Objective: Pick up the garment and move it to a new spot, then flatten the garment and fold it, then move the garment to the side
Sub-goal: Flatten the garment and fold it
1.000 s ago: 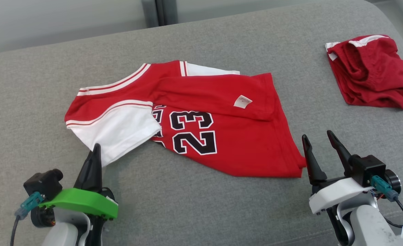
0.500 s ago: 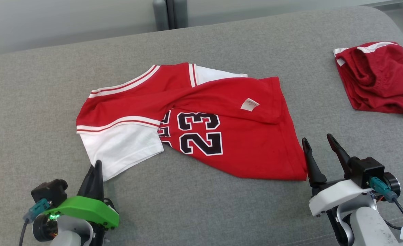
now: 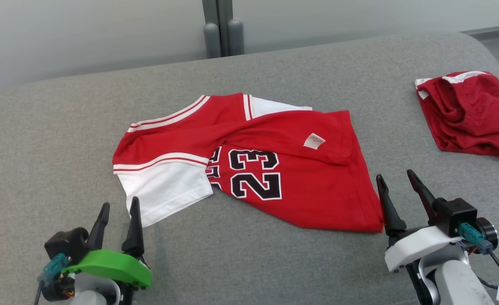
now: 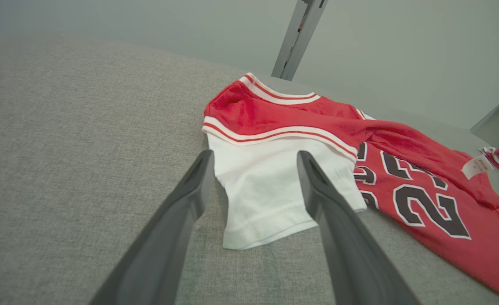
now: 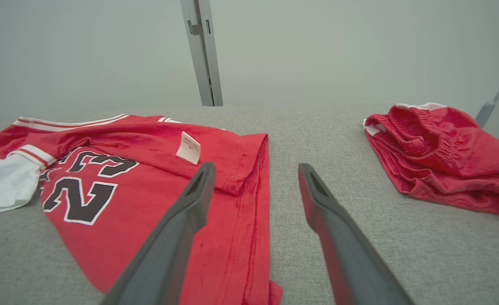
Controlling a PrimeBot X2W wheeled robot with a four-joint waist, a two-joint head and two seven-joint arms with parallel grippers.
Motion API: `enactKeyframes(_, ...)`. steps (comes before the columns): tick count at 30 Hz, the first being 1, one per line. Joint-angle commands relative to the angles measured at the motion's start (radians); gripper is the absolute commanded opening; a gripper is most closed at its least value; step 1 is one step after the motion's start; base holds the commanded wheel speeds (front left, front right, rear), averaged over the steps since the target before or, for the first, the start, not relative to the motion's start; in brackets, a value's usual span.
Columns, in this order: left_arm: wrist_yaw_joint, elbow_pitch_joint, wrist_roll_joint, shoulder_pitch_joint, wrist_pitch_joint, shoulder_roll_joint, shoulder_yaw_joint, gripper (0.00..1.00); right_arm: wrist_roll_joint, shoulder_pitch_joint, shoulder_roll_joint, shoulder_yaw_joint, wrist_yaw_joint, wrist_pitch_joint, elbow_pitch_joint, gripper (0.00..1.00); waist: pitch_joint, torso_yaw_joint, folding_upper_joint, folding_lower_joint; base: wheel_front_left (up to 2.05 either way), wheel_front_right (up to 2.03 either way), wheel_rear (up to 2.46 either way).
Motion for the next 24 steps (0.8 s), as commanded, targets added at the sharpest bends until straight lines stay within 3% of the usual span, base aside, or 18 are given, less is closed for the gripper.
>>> enactKeyframes(1,-0.002,-0.012,0.02,0.023,-0.006,-0.008,0.003,1.0,-0.002,0.021,-0.004,0.0,-0.002,-0.004,0.005,1.0,-0.036,0.013,0.0,0.0,0.0,0.0,0.0)
enactKeyframes(9,-0.006,-0.115,0.079,0.126,-0.007,-0.078,0.05,1.0,0.002,0.058,-0.004,-0.001,-0.002,-0.004,0.01,1.0,-0.112,0.024,0.0,0.0,0.0,0.0,0.0)
enactKeyframes(24,-0.024,-0.137,0.127,0.201,-0.007,-0.127,0.115,1.0,0.037,0.092,-0.004,0.032,-0.002,-0.004,0.029,1.0,-0.127,0.03,0.0,0.0,0.0,0.0,0.0)
